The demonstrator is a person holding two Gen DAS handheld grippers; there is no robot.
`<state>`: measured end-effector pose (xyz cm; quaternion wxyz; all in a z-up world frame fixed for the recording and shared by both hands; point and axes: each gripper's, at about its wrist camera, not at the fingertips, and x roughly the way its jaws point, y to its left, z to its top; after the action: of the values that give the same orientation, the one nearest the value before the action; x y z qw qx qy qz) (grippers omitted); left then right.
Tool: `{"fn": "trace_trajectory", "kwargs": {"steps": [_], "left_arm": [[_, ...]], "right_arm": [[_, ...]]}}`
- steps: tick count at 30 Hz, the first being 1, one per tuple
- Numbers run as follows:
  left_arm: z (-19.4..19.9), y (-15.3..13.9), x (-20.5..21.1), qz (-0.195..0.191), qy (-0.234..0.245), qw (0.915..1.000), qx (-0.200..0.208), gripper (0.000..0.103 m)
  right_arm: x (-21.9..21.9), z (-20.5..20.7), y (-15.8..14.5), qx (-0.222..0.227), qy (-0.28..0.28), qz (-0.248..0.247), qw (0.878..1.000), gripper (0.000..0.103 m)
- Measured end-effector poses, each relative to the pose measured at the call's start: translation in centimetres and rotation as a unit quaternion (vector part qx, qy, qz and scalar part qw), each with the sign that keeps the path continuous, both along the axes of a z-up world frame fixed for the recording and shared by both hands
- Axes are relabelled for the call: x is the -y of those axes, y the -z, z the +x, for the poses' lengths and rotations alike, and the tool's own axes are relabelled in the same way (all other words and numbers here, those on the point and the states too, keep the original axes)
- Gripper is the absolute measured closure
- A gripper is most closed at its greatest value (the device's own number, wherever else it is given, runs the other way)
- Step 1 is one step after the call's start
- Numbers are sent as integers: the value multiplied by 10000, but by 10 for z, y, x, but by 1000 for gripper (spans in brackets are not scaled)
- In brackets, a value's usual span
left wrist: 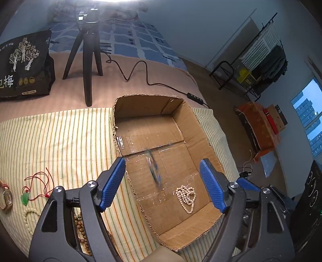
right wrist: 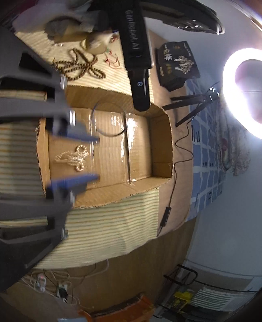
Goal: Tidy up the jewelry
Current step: 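Open right tool over box dropping necklace while left tool releases bangle, then move right tool to wooden bead mala while left tool approaches leather watch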
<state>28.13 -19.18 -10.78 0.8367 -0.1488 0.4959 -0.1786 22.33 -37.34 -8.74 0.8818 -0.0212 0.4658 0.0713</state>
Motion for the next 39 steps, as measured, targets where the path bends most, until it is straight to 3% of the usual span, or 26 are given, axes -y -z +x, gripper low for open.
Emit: {"fn": "trace_trajectory", "kwargs": {"steps": [9, 14, 24, 34, 39], "left_arm": [[-9, -13, -6, 137, 12, 9997, 188, 25], [-20, -28, -19, 425, 74, 9980, 462, 25], [-41, -57, -97, 668, -435, 9935, 808, 25], [-56, -62, -168, 978, -744, 9907, 590, 24], [-62, -62, -197, 933, -792, 9919, 352, 25]], "right_arm": [[5, -2, -8, 110, 95, 78, 9999, 51], [-2, -5, -13, 200, 49, 132, 9997, 51], [-35, -16, -26, 358, -353, 420, 9978, 51], [-85, -26, -28, 165, -818, 973, 9917, 48], [-116, -30, -22, -44, -1158, 969, 9885, 41]]}}
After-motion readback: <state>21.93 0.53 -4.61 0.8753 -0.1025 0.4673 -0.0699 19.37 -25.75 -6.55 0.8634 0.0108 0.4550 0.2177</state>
